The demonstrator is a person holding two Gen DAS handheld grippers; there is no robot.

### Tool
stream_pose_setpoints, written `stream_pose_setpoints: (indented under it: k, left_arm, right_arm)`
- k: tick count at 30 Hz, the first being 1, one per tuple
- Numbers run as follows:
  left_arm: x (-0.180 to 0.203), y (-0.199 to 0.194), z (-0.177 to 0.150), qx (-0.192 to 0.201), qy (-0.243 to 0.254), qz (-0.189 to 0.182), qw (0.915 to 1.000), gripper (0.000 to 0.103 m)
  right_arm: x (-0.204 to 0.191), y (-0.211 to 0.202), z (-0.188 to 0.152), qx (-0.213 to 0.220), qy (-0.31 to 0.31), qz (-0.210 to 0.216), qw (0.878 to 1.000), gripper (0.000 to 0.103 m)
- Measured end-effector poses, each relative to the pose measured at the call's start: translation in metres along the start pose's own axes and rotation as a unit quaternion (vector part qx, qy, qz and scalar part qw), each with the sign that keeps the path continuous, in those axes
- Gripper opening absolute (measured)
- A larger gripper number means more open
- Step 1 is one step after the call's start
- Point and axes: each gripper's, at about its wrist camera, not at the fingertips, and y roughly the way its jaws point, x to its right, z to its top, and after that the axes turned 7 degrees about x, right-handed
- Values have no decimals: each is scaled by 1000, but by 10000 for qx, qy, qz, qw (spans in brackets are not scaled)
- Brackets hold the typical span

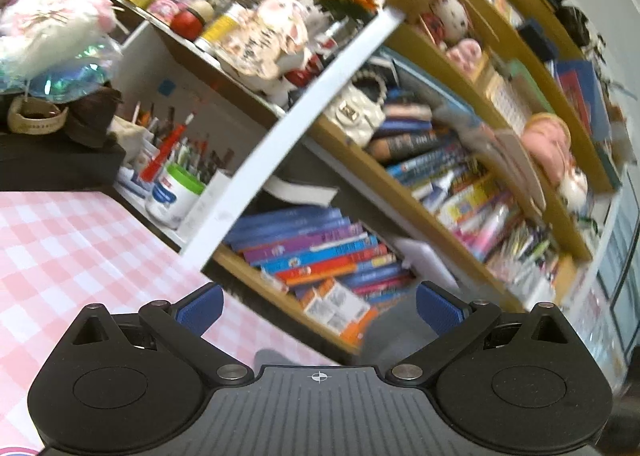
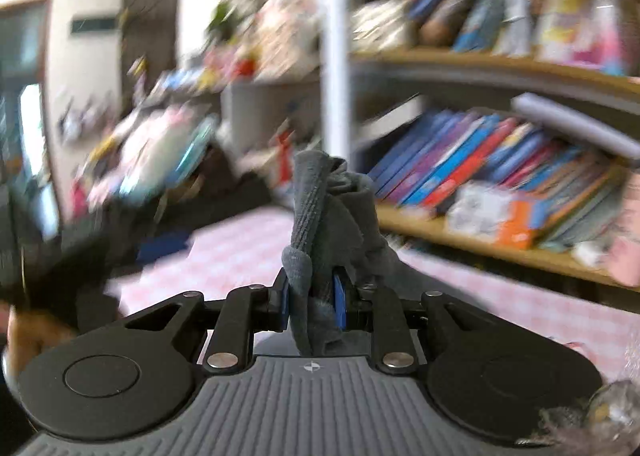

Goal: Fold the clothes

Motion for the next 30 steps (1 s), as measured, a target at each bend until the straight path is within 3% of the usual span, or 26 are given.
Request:
stream_pose_setpoints:
  k: [2, 5, 6, 7, 12, 15, 24, 27, 30]
  left_arm:
    - [1, 0, 0, -15, 37, -16, 10000, 103]
    - [2, 2, -2, -102, 102, -49, 9999, 103]
    - [2, 2, -3, -127, 110, -48, 9998, 103]
    - [2, 3, -3, -152, 117, -46, 9998, 103]
    - [1, 5, -5, -245, 152, -1, 9996, 103]
    - [3, 8, -8, -363, 226, -7, 9991, 103]
    - [9, 19, -21, -891, 566, -117, 9943, 103]
    - [9, 22, -24, -1008, 600, -110, 9930, 103]
    - [9, 25, -28, -1128, 634, -103, 9915, 103]
  right_arm:
    - [-16, 16, -15, -281, -219, 123, 9993, 21]
    - [-27, 29, -32, -513, -279, 296, 9979, 32]
    - [-27, 28, -33, -472, -249, 396, 9978, 45]
    - [-27, 24, -33, -387, -200, 525, 9977, 51]
    - [-11, -1, -24, 76, 102, 883, 9960, 57]
    - [6, -15, -23, 253, 270, 721, 9967, 69]
    - [85, -19, -41, 263, 1348, 10, 9905, 73]
    - [109, -25, -53, 430, 1961, -187, 9795, 81]
    - [133, -28, -70, 378, 2730, -363, 9606, 81]
